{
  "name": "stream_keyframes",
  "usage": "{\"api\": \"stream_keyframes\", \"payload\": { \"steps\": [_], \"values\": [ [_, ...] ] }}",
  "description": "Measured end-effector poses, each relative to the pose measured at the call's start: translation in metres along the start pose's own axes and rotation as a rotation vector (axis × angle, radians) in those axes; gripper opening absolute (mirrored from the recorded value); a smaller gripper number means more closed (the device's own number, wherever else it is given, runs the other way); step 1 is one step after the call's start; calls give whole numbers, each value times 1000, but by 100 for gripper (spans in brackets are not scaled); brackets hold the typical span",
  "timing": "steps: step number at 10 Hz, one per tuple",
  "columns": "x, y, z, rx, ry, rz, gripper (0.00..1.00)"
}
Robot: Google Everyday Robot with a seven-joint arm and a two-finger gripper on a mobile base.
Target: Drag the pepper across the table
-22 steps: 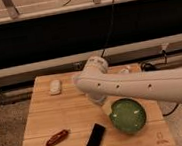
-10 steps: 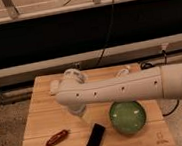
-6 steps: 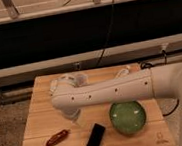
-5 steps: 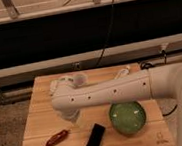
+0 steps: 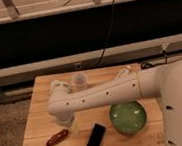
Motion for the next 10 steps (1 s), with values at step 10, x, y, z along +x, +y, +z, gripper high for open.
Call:
{"api": "stream_keyframes", "payload": {
  "steps": [10],
  "values": [
    [-24, -1, 42, -20, -60, -77, 80]
  ]
}}
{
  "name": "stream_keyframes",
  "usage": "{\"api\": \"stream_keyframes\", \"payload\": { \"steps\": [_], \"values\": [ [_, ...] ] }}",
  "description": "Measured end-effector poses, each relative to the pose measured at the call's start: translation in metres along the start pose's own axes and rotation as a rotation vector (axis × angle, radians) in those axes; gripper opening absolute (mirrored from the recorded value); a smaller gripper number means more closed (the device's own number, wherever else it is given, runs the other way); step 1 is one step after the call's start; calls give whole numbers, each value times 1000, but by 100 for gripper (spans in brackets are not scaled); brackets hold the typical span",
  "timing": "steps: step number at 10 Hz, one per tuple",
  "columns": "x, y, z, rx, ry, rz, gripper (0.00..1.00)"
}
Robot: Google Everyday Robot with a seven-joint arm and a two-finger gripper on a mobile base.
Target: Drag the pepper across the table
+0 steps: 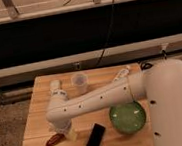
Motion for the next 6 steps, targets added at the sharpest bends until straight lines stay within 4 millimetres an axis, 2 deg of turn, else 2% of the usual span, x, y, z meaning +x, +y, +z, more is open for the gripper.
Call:
{"api": "stream_keyframes", "payload": {
  "steps": [6],
  "values": [
    [1, -2, 15, -1, -14, -40, 80]
  ]
}}
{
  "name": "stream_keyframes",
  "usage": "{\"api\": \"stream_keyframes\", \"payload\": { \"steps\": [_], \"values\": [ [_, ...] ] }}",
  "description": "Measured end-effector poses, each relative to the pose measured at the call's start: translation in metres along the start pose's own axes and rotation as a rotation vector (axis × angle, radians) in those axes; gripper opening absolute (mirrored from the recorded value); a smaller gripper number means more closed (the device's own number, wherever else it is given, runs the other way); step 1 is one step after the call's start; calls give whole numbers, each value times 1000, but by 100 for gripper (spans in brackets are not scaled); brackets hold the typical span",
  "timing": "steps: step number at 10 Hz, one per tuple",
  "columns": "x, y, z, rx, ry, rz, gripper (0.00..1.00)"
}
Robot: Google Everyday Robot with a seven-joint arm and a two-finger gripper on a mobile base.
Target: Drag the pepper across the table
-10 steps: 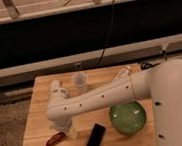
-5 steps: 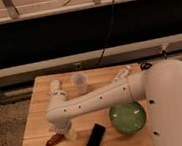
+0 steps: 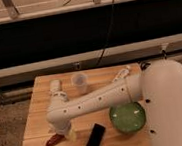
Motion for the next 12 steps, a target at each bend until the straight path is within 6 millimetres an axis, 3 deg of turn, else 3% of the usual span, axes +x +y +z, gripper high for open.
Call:
{"api": "stream_keyframes", "payload": {
  "steps": [12],
  "values": [
    [5, -2, 19, -2, -16, -63, 80]
  ]
}}
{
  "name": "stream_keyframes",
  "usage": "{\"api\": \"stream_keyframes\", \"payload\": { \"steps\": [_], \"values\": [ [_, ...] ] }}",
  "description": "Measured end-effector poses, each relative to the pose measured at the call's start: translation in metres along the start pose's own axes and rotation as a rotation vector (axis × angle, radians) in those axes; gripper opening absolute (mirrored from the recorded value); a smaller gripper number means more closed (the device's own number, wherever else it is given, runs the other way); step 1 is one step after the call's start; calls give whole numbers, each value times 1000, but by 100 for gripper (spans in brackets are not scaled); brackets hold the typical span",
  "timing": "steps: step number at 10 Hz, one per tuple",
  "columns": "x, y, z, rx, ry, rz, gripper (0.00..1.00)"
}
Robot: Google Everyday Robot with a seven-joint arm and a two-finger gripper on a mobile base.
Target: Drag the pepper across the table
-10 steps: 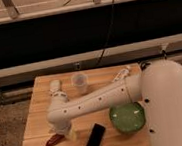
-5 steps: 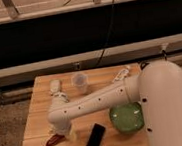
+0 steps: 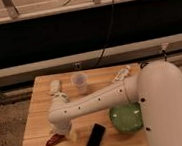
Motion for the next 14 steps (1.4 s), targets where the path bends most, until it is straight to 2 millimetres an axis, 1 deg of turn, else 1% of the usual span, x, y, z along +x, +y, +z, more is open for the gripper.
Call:
{"api": "stream_keyframes", "payload": {
  "steps": [2, 3, 5, 7, 8, 9, 10, 11, 12, 14],
  "values": [
    [0, 0, 2, -2, -1, -6, 77],
    [1, 0, 2, -1, -1, -8, 72],
    [2, 0, 3, -1, -1, -12, 55],
    [2, -1, 3, -3, -5, -17, 45],
    [2, -2, 3, -4, -4, -22, 35],
    [3, -4, 3, -2, -1, -27, 28],
    [4, -5, 0, -2, -6, -29, 13],
    [7, -4, -3, -2, -8, -28, 8],
    [11, -4, -7, -1, -9, -27, 4],
    [18, -2, -13, 5, -11, -29, 4]
  ]
}}
